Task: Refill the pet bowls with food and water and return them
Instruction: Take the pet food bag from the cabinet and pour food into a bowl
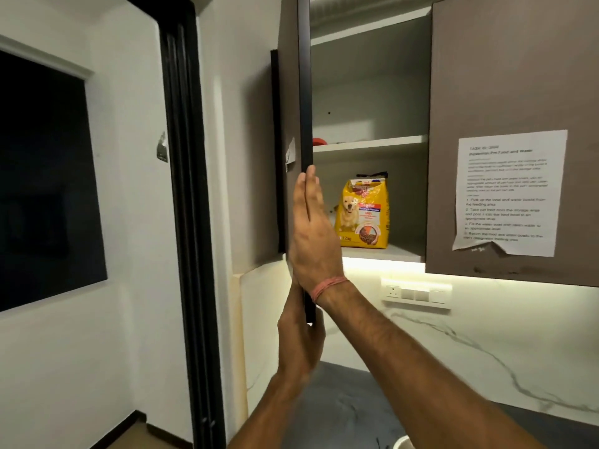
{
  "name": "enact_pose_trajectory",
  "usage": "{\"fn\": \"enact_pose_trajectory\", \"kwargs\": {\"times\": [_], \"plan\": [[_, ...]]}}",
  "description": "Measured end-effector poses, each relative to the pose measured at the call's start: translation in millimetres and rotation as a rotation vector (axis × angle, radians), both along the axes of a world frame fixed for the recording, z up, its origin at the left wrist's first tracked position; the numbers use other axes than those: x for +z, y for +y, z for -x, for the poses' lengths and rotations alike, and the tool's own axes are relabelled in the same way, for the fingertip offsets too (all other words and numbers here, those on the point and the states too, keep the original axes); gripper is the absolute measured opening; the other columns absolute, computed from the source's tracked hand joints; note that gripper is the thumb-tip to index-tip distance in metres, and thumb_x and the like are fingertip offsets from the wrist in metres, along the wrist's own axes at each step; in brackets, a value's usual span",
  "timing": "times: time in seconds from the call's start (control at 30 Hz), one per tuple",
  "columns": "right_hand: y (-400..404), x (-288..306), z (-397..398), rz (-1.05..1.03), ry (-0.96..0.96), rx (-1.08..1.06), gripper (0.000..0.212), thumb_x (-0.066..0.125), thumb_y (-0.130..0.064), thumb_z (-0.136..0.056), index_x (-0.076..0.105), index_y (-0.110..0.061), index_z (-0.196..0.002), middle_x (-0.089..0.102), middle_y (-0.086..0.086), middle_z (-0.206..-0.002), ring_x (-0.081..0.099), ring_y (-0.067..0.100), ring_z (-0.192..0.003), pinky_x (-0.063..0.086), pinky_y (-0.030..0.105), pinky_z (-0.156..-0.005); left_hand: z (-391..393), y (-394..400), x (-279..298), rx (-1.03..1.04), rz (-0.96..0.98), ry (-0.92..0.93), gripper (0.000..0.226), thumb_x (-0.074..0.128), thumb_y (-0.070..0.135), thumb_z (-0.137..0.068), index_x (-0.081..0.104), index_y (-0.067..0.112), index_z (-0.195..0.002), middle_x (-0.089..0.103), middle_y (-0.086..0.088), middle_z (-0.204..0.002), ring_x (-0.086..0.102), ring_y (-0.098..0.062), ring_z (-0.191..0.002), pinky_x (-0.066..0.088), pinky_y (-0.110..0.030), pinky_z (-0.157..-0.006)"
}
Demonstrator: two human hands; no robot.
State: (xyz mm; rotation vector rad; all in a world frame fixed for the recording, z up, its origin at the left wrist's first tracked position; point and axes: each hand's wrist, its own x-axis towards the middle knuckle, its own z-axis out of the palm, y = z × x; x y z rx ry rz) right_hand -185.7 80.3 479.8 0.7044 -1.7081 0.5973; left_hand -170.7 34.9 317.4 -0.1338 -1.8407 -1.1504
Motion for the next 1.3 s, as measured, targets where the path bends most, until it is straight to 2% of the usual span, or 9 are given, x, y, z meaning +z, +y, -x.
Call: {"fn": "enact_pose_trajectory", "kwargs": {"times": [0.13, 0.23, 0.4, 0.7, 0.87, 1.03, 1.1, 1.2, 1.3], "plan": [[-30, -2, -16, -0.072, -0.054, -0.031, 0.101, 0.049, 0.021, -0.084, 0.008, -0.007, -0.171, -0.006, 0.007, -0.181, 0.01, 0.029, -0.166, 0.064, 0.025, -0.085, -14, -23, 3, -0.049, -0.143, 0.079, 0.033, 0.071, 0.01, -0.099, 0.068, 0.015, -0.132, 0.075, -0.003, -0.108, 0.071, -0.028, -0.096, 0.063, -0.048, -0.09], [-54, -3, -21, -0.089, -0.048, -0.03, 0.1, 0.051, 0.021, -0.084, 0.009, -0.005, -0.171, -0.004, 0.009, -0.181, 0.005, 0.028, -0.167, 0.058, 0.024, -0.099, -22, -47, 4, -0.049, -0.155, 0.064, 0.035, 0.075, -0.001, -0.097, 0.071, 0.018, -0.126, 0.073, 0.01, -0.095, 0.068, -0.016, -0.081, 0.065, -0.042, -0.079], [-102, -4, -35, -0.128, -0.061, -0.034, 0.1, 0.048, 0.021, -0.082, 0.008, -0.003, -0.171, -0.004, 0.012, -0.18, 0.002, 0.029, -0.167, 0.053, 0.021, -0.1, -27, -94, 0, -0.05, -0.226, 0.018, 0.044, 0.08, 0.004, -0.097, 0.07, 0.022, -0.135, 0.079, 0.017, -0.107, 0.077, -0.015, -0.101, 0.067, -0.042, -0.09], [-180, -7, -38, -0.141, -0.03, -0.056, 0.096, 0.046, 0.016, -0.087, 0.003, -0.005, -0.171, -0.009, 0.01, -0.18, -0.005, 0.03, -0.167, 0.052, 0.021, -0.103, -29, -168, -1, -0.13, -0.407, 0.03, 0.053, 0.079, 0.009, -0.098, 0.064, 0.014, -0.149, 0.081, 0.019, -0.105, 0.079, -0.008, -0.099, 0.066, -0.047, -0.095], [-206, -9, -32, -0.127, -0.02, -0.071, 0.095, 0.047, 0.016, -0.089, 0.006, -0.006, -0.171, -0.005, 0.01, -0.18, -0.003, 0.032, -0.166, 0.054, 0.022, -0.098, -22, -191, -5, -0.189, -0.46, 0.03, 0.05, 0.08, 0.008, -0.098, 0.069, 0.034, -0.139, 0.08, 0.013, -0.123, 0.075, -0.016, -0.122, 0.062, -0.05, -0.106], [-209, -12, -26, -0.136, -0.005, -0.084, 0.096, 0.05, 0.016, -0.089, 0.006, -0.006, -0.171, -0.004, 0.01, -0.18, -0.002, 0.032, -0.167, 0.051, 0.021, -0.102, -14, -200, -13, -0.174, -0.39, 0.009, 0.06, 0.082, 0.011, -0.099, 0.061, 0.02, -0.154, 0.08, 0.012, -0.122, 0.077, -0.007, -0.106, 0.065, -0.041, -0.097], [-204, -12, -26, -0.142, -0.004, -0.048, 0.094, 0.052, 0.012, -0.091, 0.006, -0.006, -0.171, -0.004, 0.01, -0.18, -0.003, 0.031, -0.167, 0.052, 0.023, -0.107, -15, -196, -15, -0.15, -0.388, 0.013, 0.061, 0.082, 0.014, -0.099, 0.059, 0.02, -0.156, 0.079, 0.012, -0.124, 0.077, -0.002, -0.101, 0.065, -0.034, -0.094], [-190, -14, -28, -0.129, -0.007, 0.139, 0.082, 0.054, -0.006, -0.104, 0.006, -0.006, -0.171, -0.005, 0.009, -0.181, 0.001, 0.027, -0.167, 0.049, 0.025, -0.114, -18, -186, -17, -0.097, -0.42, 0.039, 0.057, 0.082, 0.015, -0.099, 0.061, 0.02, -0.152, 0.074, 0.008, -0.137, 0.07, -0.01, -0.128, 0.059, -0.035, -0.107], [-164, -20, -27, -0.07, -0.101, 0.423, 0.077, 0.049, -0.019, -0.111, 0.002, -0.008, -0.171, -0.007, 0.003, -0.181, 0.009, 0.015, -0.166, 0.046, 0.02, -0.113, -22, -167, -21, -0.019, -0.559, 0.118, 0.055, 0.083, 0.019, -0.097, 0.059, 0.025, -0.146, 0.07, 0.011, -0.137, 0.067, -0.012, -0.131, 0.058, -0.025, -0.1]]}}
